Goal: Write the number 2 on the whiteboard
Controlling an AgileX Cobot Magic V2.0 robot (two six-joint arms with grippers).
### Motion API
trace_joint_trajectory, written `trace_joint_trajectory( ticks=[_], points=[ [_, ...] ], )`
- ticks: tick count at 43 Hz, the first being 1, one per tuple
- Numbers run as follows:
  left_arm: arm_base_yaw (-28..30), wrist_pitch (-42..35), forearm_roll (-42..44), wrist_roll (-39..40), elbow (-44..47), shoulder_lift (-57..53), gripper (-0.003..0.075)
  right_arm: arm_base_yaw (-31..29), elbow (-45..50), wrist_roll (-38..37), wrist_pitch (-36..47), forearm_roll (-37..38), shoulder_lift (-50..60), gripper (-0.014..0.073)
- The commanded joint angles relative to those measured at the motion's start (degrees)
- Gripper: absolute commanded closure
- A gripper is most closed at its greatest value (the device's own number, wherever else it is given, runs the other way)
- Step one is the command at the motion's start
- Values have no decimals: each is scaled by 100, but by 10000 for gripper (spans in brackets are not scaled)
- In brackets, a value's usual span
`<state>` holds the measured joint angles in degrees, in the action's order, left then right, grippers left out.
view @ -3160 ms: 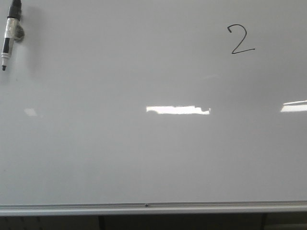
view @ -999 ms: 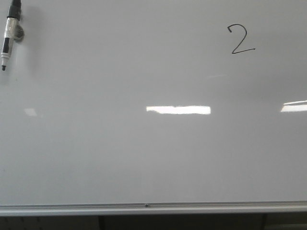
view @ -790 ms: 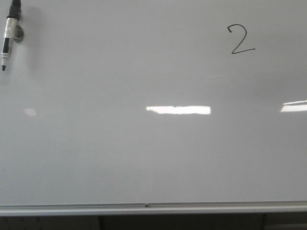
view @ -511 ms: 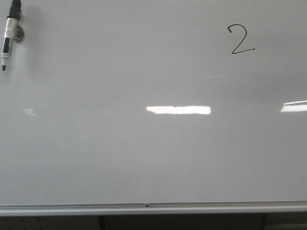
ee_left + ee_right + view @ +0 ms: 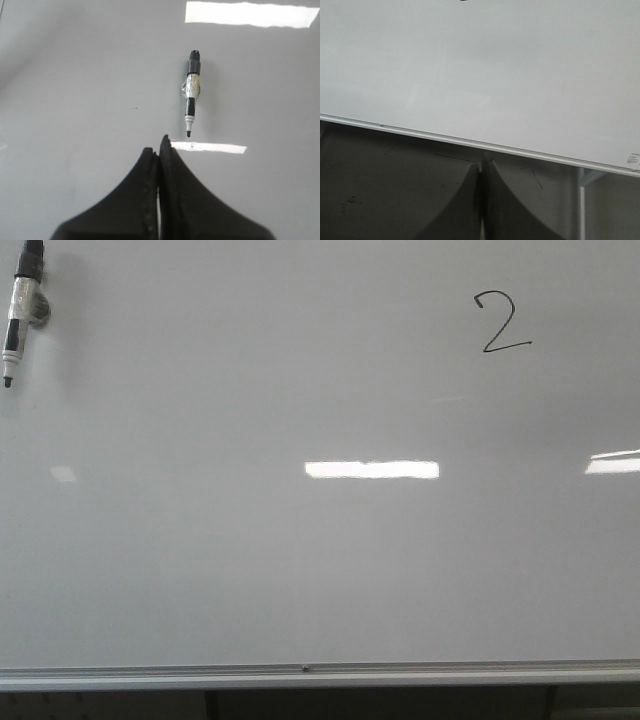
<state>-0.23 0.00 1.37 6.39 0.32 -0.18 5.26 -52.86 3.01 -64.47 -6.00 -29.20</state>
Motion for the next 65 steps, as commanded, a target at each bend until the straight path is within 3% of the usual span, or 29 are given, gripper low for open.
trace_joint_trajectory(
  ticks=[1,27,65],
  points=[
    [16,-481,-54,2,199,-138,741,-32,-129,23,384,37,-17,662],
    [114,-470,-54,2,199,-152,741,-32,-129,23,377,37,-22,662],
    [37,-367,-276,-588,199,-152,741,-32,-129,23,377,37,-22,662]
  ],
)
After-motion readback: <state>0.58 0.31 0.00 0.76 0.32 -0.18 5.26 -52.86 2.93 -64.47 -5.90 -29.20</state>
